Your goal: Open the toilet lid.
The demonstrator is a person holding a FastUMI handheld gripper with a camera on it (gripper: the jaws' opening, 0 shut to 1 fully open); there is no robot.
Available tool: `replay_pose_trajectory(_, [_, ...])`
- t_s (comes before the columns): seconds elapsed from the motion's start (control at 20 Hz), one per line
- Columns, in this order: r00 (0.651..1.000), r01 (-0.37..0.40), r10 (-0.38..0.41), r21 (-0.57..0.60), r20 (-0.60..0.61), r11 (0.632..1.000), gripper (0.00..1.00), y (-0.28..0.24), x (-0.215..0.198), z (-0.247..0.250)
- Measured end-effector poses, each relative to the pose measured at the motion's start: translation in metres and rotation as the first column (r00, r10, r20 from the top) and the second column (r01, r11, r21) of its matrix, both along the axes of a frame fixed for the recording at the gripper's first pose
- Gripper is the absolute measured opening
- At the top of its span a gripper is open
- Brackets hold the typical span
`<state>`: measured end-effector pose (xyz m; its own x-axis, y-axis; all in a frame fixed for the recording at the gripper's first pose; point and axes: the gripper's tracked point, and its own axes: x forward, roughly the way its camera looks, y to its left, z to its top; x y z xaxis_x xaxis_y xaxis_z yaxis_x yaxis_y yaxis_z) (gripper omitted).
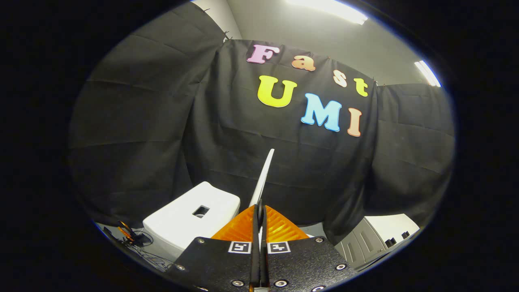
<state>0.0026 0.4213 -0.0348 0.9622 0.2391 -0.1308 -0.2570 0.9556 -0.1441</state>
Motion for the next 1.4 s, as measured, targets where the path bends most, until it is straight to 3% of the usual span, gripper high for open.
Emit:
replay_pose_trajectory(0.5, [0.989,-0.144,0.145,0.030,-0.021,0.989,0.01,0.063,-0.011,0.000])
replay_pose_trajectory(1.05, [0.983,-0.172,0.174,-0.041,0.052,0.984,0.00,0.089,-0.017,0.000])
replay_pose_trajectory(1.3, [0.982,-0.190,0.190,0.071,0.001,0.979,0.06,0.091,-0.017,-0.004])
replay_pose_trajectory(1.4, [0.969,-0.245,0.248,0.083,-0.024,0.966,0.09,0.096,-0.020,0.000])
